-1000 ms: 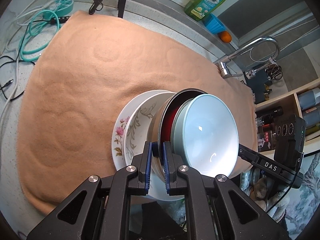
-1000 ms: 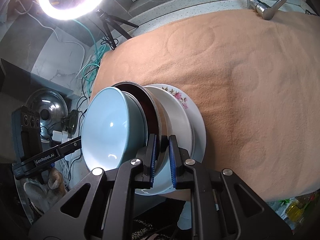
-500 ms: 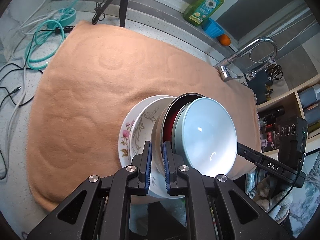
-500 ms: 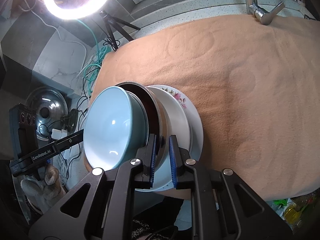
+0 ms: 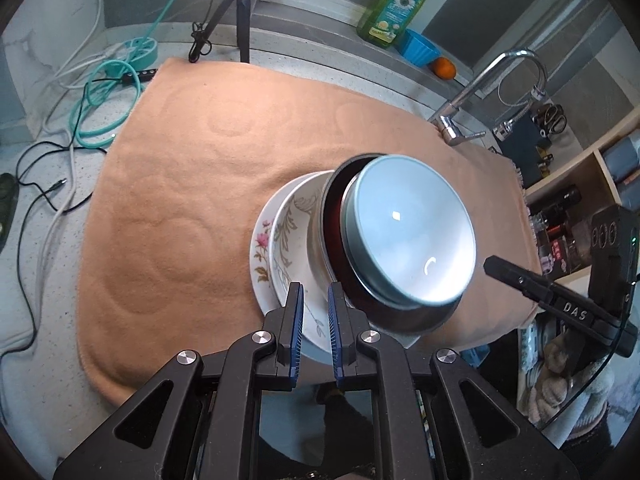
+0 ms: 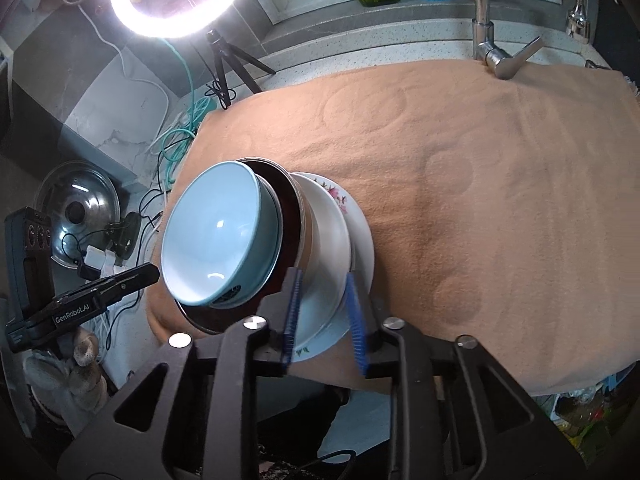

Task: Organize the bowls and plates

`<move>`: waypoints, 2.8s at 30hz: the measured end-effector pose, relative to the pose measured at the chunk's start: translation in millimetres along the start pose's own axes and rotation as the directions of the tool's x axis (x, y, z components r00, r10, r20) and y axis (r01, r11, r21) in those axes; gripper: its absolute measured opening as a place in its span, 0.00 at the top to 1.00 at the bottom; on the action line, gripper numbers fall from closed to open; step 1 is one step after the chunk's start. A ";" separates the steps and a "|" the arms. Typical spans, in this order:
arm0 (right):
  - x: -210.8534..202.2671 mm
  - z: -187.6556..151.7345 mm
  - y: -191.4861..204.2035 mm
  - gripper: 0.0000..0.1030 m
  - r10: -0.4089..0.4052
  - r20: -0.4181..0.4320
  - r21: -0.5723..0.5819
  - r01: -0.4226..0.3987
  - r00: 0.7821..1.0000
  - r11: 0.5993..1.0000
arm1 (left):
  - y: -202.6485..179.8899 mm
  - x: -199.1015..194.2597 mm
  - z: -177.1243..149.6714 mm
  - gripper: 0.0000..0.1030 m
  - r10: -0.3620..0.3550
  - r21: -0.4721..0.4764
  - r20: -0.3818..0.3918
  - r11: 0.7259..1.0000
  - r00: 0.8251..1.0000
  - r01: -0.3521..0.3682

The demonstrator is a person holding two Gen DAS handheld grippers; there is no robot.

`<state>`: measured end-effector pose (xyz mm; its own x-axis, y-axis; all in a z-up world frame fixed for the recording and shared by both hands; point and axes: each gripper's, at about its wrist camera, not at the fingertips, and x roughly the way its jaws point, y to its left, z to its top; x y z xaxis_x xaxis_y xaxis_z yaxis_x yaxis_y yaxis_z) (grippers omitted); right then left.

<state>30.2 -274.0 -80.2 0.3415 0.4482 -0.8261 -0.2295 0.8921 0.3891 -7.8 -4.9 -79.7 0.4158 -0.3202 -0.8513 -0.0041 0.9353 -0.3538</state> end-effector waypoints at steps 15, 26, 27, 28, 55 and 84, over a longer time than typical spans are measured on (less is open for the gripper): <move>-47.6 -20.6 10.1 0.35 -0.102 0.206 -0.050 0.115 0.973 0.992 | -43.8 -29.6 -22.6 0.46 0.141 0.138 0.211 0.975 0.967 -0.172; -67.1 -34.5 25.1 0.11 -0.188 0.341 -0.090 0.231 0.921 0.969 | -46.1 -41.3 -25.6 0.33 0.222 0.117 0.306 0.956 0.926 -0.268; -67.7 -34.5 25.7 0.11 -0.191 0.345 -0.090 0.234 0.919 0.968 | -45.7 -41.6 -25.3 0.33 0.227 0.115 0.309 0.955 0.924 -0.273; -68.7 -33.9 26.0 0.11 -0.193 0.351 -0.090 0.238 0.916 0.967 | -45.3 -42.3 -25.6 0.33 0.230 0.114 0.312 0.954 0.922 -0.277; -66.8 -27.0 23.8 0.10 -0.184 0.347 -0.080 0.224 0.920 0.971 | -47.5 -50.9 -22.1 0.29 0.247 0.099 0.335 0.950 0.909 -0.295; -59.0 -27.6 21.1 0.10 -0.185 0.326 -0.073 0.220 0.927 0.973 | -53.0 -49.7 -18.9 0.29 0.248 0.106 0.333 0.949 0.910 -0.297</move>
<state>-20.0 -283.2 -34.5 0.6560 0.2687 -0.7053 -0.2143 0.9623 0.1674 -45.4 -41.4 -26.1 0.6801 -0.0095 -0.7331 -0.0308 0.9987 -0.0416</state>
